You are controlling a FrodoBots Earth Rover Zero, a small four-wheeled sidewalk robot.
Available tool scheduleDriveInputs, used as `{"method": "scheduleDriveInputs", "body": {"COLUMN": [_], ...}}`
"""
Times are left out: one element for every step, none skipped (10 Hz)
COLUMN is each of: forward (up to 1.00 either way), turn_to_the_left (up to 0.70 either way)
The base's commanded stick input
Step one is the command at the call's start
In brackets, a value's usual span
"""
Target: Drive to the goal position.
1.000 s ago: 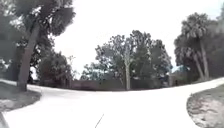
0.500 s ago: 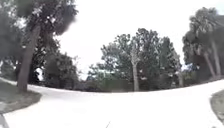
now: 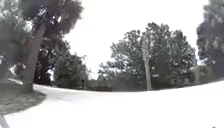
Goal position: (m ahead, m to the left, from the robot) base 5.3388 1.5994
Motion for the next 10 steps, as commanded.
{"method": "scheduleDriveInputs", "body": {"forward": [0.85,0.85,0.85,0.85,0.85,0.85,0.85,0.85,0.85,0.85], "turn_to_the_left": [0.34,0.34,0.34,0.34,0.34,0.00,0.00,0.01,0.22,0.31]}}
